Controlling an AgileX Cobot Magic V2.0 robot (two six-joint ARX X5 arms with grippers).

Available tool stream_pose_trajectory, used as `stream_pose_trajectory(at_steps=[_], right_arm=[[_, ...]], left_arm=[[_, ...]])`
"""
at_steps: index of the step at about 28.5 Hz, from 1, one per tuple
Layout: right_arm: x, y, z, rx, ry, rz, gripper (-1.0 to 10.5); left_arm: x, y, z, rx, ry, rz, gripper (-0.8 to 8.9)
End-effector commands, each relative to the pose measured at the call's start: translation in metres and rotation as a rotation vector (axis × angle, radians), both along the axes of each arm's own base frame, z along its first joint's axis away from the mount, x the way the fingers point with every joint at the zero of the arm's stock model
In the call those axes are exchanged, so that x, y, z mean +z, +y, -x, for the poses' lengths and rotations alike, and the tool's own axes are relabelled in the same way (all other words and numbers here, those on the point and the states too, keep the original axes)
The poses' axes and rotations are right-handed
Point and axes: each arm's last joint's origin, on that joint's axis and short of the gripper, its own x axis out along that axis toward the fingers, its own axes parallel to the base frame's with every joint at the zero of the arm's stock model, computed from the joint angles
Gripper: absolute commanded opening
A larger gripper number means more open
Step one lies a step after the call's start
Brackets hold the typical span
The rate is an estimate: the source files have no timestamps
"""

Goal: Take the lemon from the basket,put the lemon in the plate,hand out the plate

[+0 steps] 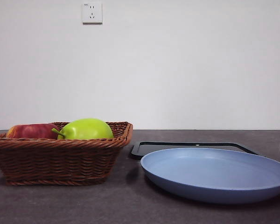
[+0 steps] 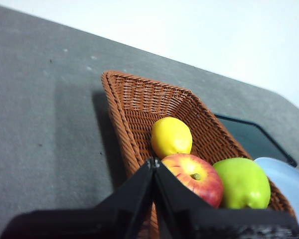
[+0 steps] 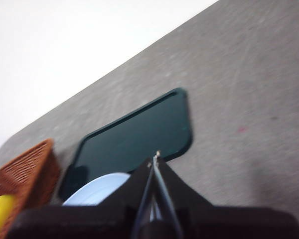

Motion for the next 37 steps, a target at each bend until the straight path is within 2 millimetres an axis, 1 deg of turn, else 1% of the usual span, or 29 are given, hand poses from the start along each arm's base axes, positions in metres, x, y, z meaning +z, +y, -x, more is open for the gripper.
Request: stream_pose_trajectory(at_steps=[1,4,7,10,13,18,21,24,27,29,31,32,33,34,35,36,37], right_arm=[[0.001,0.001,0.002,0.036,0.047,-0.033,0.0],[0.01,0.002,0.004,0.065,0.098,-0.033,0.0],[0.023,0.003,0.006,0.1,0.131,0.0,0.0],[0.04,0.003,0.006,0.128,0.147,0.038,0.0],[0.059,0.003,0.004,0.134,0.157,0.055,0.0],[0.091,0.004,-0.004,0.141,0.226,0.069,0.0],[0.105,0.005,-0.012,0.205,0.26,0.116,0.0],[0.114,0.007,-0.022,0.271,0.314,0.148,0.0],[0.117,0.008,-0.034,0.342,0.386,0.177,0.0],[0.115,0.009,-0.042,0.393,0.435,0.188,0.0],[0.105,0.011,-0.054,0.457,0.509,0.182,0.2],[0.099,0.011,-0.06,0.461,0.559,0.172,0.5],[0.094,0.011,-0.065,0.465,0.601,0.165,0.8],[0.09,0.011,-0.069,0.468,0.635,0.158,1.2],[0.084,0.012,-0.074,0.471,0.671,0.152,1.6],[0.08,0.012,-0.077,0.473,0.696,0.15,1.8],[0.075,0.012,-0.081,0.475,0.725,0.151,2.3]], left_arm=[[0.008,0.0,0.002,0.006,0.017,0.057,0.06],[0.022,0.0,0.002,0.011,0.029,0.056,0.06],[0.039,0.0,0.0,0.01,0.044,0.052,0.06],[0.055,0.0,-0.008,0.005,0.078,0.045,0.06],[0.072,0.0,-0.018,-0.035,0.11,0.026,0.06],[0.101,-0.003,-0.041,-0.17,0.166,0.016,0.06],[0.114,-0.005,-0.055,-0.26,0.213,0.025,0.06],[0.123,-0.007,-0.069,-0.347,0.258,0.03,0.06],[0.128,-0.012,-0.08,-0.4,0.326,0.017,0.06],[0.13,-0.016,-0.084,-0.436,0.37,-0.008,0.06],[0.132,-0.024,-0.088,-0.496,0.404,-0.046,0.1],[0.133,-0.028,-0.088,-0.52,0.407,-0.056,0.11],[0.133,-0.031,-0.087,-0.537,0.404,-0.06,0.35],[0.133,-0.033,-0.087,-0.548,0.403,-0.062,0.91],[0.133,-0.035,-0.087,-0.557,0.405,-0.063,1.85],[0.133,-0.036,-0.086,-0.563,0.406,-0.064,2.54],[0.133,-0.037,-0.086,-0.569,0.406,-0.064,2.98]])
